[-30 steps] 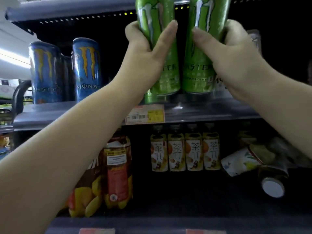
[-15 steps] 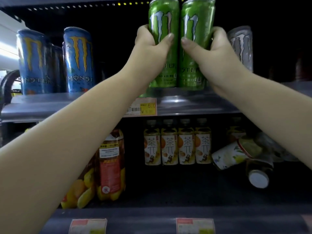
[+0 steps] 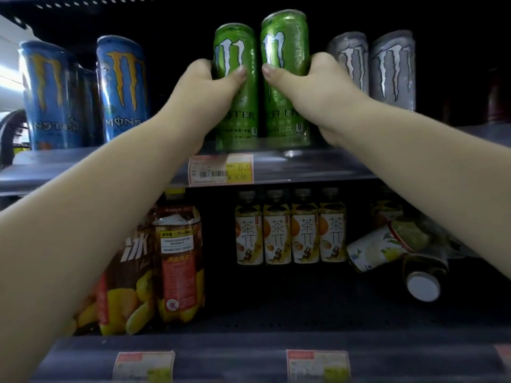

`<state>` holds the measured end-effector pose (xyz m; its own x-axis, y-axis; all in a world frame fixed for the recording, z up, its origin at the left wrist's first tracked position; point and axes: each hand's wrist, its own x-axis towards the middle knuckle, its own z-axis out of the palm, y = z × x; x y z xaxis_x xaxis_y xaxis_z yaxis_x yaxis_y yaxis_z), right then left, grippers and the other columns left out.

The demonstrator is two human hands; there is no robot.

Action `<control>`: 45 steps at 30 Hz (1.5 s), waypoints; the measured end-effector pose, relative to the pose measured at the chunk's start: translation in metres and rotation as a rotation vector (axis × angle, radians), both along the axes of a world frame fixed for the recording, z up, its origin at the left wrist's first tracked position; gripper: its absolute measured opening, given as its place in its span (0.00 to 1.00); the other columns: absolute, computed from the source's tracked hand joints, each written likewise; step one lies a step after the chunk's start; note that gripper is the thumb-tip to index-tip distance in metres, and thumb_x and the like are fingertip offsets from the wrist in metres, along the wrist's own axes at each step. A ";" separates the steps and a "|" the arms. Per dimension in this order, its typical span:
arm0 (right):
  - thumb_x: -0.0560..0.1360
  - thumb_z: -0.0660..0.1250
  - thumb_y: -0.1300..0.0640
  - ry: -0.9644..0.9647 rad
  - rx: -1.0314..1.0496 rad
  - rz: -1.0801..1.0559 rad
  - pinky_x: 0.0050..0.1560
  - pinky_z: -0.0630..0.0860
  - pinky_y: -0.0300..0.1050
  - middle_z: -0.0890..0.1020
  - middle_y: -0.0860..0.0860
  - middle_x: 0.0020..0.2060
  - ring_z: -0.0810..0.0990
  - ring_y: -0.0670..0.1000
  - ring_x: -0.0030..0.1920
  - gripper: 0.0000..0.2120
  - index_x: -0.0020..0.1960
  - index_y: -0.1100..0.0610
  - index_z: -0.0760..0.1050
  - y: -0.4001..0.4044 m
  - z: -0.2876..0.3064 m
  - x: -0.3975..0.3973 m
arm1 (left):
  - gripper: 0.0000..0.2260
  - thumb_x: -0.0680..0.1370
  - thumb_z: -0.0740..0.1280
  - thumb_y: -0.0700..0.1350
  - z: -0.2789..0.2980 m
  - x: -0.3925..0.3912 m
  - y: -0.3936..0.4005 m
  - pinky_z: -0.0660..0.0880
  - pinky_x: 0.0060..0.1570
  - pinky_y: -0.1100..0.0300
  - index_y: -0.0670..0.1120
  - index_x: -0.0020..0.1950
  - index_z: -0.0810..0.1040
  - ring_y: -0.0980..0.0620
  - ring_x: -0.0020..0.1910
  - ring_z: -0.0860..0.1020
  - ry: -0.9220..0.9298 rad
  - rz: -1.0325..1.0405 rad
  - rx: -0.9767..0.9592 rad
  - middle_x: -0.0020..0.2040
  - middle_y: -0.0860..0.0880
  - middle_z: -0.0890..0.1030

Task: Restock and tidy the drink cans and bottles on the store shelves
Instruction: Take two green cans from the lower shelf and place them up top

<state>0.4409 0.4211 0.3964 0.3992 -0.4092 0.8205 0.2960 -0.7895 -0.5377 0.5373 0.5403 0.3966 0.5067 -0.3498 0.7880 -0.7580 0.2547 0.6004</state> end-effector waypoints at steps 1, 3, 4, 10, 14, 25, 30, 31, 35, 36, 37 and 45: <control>0.74 0.67 0.42 0.002 0.013 -0.002 0.53 0.77 0.49 0.78 0.51 0.49 0.77 0.47 0.48 0.15 0.50 0.52 0.72 -0.001 0.000 0.002 | 0.17 0.78 0.66 0.49 0.000 0.002 0.001 0.80 0.53 0.46 0.42 0.64 0.73 0.45 0.53 0.82 0.034 -0.032 -0.008 0.56 0.43 0.81; 0.76 0.66 0.43 0.017 0.041 0.012 0.55 0.73 0.45 0.76 0.47 0.48 0.75 0.43 0.48 0.18 0.53 0.58 0.72 -0.002 0.000 0.004 | 0.22 0.77 0.67 0.51 -0.001 0.003 0.002 0.79 0.54 0.45 0.42 0.66 0.71 0.44 0.56 0.80 0.077 -0.065 -0.015 0.62 0.42 0.78; 0.76 0.66 0.43 0.033 0.055 0.030 0.56 0.72 0.44 0.76 0.48 0.47 0.76 0.46 0.48 0.19 0.53 0.58 0.72 -0.003 0.001 0.006 | 0.25 0.75 0.68 0.54 -0.002 0.002 0.002 0.78 0.55 0.45 0.43 0.67 0.70 0.44 0.58 0.79 0.081 -0.055 0.000 0.65 0.42 0.74; 0.74 0.70 0.46 0.138 0.196 0.242 0.63 0.74 0.54 0.78 0.53 0.59 0.78 0.54 0.59 0.22 0.59 0.59 0.69 0.000 0.008 0.007 | 0.29 0.78 0.66 0.54 0.002 0.011 0.000 0.78 0.38 0.60 0.46 0.72 0.57 0.54 0.48 0.80 0.129 -0.001 0.106 0.53 0.51 0.77; 0.75 0.68 0.62 0.263 0.226 0.421 0.50 0.83 0.52 0.84 0.58 0.52 0.85 0.55 0.50 0.14 0.60 0.64 0.74 -0.007 0.010 0.000 | 0.33 0.76 0.68 0.55 0.007 0.011 0.006 0.77 0.47 0.54 0.44 0.73 0.58 0.50 0.53 0.79 0.116 0.042 0.207 0.56 0.49 0.77; 0.72 0.72 0.64 0.227 0.272 0.447 0.44 0.84 0.53 0.83 0.59 0.53 0.85 0.55 0.49 0.24 0.65 0.64 0.70 -0.009 0.010 0.024 | 0.24 0.79 0.65 0.53 0.008 0.023 0.012 0.78 0.51 0.48 0.43 0.70 0.65 0.46 0.54 0.81 0.117 -0.009 0.220 0.59 0.44 0.79; 0.71 0.72 0.62 0.272 0.255 0.438 0.46 0.83 0.53 0.84 0.58 0.54 0.86 0.56 0.48 0.24 0.65 0.61 0.71 -0.011 0.011 0.027 | 0.25 0.78 0.65 0.54 0.006 0.027 0.013 0.79 0.48 0.53 0.42 0.69 0.66 0.49 0.54 0.81 0.068 -0.017 0.241 0.59 0.45 0.79; 0.69 0.73 0.59 0.263 0.236 0.383 0.48 0.83 0.52 0.83 0.57 0.55 0.85 0.55 0.50 0.26 0.65 0.59 0.71 -0.010 0.010 0.027 | 0.25 0.78 0.65 0.55 0.005 0.027 0.013 0.79 0.47 0.54 0.42 0.68 0.65 0.49 0.54 0.80 0.060 -0.001 0.235 0.59 0.45 0.79; 0.62 0.74 0.54 0.212 0.215 0.295 0.52 0.79 0.51 0.81 0.55 0.56 0.82 0.55 0.53 0.32 0.65 0.56 0.71 -0.007 0.009 0.027 | 0.32 0.77 0.64 0.59 0.003 0.028 0.012 0.72 0.63 0.43 0.43 0.72 0.61 0.43 0.63 0.75 0.059 0.028 0.267 0.66 0.42 0.74; 0.62 0.74 0.53 0.209 0.209 0.283 0.53 0.79 0.51 0.81 0.54 0.56 0.81 0.54 0.54 0.33 0.65 0.56 0.70 -0.007 0.009 0.027 | 0.32 0.77 0.65 0.59 0.004 0.027 0.012 0.71 0.64 0.43 0.42 0.73 0.60 0.43 0.63 0.74 0.060 0.014 0.267 0.67 0.42 0.73; 0.62 0.73 0.53 0.213 0.198 0.271 0.54 0.78 0.51 0.80 0.54 0.57 0.80 0.54 0.55 0.33 0.65 0.56 0.69 -0.006 0.009 0.026 | 0.32 0.77 0.65 0.58 0.004 0.027 0.012 0.71 0.65 0.43 0.42 0.74 0.59 0.44 0.63 0.75 0.068 0.003 0.265 0.67 0.42 0.73; 0.67 0.70 0.48 0.271 0.132 0.199 0.52 0.75 0.46 0.78 0.51 0.53 0.77 0.50 0.53 0.26 0.61 0.57 0.68 0.002 0.004 0.019 | 0.37 0.76 0.64 0.63 0.004 0.028 0.006 0.71 0.64 0.47 0.45 0.76 0.53 0.44 0.64 0.74 0.045 0.133 0.286 0.69 0.43 0.71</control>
